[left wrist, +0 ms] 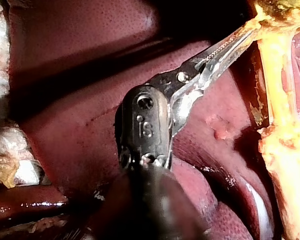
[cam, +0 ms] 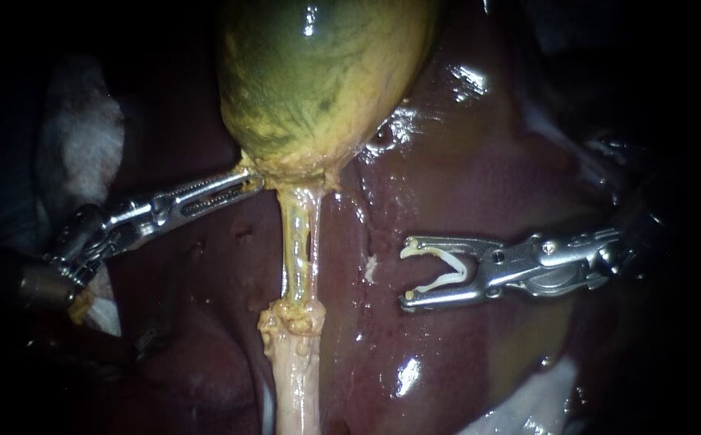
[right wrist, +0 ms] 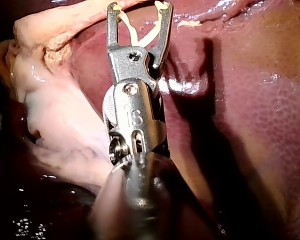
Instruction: Grabbing gallbladder
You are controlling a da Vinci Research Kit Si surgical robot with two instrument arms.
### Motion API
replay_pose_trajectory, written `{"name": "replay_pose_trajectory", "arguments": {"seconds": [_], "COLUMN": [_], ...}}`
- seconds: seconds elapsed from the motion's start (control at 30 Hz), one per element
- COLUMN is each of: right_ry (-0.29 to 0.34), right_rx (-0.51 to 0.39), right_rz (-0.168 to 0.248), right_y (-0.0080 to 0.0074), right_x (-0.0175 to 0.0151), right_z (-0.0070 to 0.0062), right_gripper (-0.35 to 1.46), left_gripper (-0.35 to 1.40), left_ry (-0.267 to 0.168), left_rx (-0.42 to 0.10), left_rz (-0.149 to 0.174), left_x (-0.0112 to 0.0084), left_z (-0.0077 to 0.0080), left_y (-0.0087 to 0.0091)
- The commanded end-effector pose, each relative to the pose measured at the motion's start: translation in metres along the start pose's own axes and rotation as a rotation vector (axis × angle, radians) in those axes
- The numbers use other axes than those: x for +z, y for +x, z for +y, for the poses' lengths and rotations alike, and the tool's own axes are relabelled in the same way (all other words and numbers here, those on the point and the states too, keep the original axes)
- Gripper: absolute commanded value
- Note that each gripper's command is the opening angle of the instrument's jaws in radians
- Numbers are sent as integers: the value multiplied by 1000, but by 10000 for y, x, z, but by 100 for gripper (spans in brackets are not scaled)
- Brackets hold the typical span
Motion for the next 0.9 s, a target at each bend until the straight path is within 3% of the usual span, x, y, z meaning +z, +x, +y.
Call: {"name": "replay_pose_trajectory", "arguments": {"seconds": [0.03, 0.37, 0.63, 0.9], "right_ry": [0, 0, 0, -2], "right_rx": [0, 0, 6, 7], "right_rz": [0, 0, 0, 0], "right_y": [0, 0, 0, 2], "right_x": [0, 0, 1, 5], "right_z": [0, 0, -2, -4], "right_gripper": [59, 59, 59, 59], "left_gripper": [-35, -35, -35, -35], "left_ry": [-2, -19, -18, -18], "left_rx": [0, -8, -23, -35], "left_rz": [-1, -10, -19, 3], "left_x": [-1, -29, -63, -82], "left_z": [1, 9, 12, 19], "left_y": [1, 10, 34, 63]}}
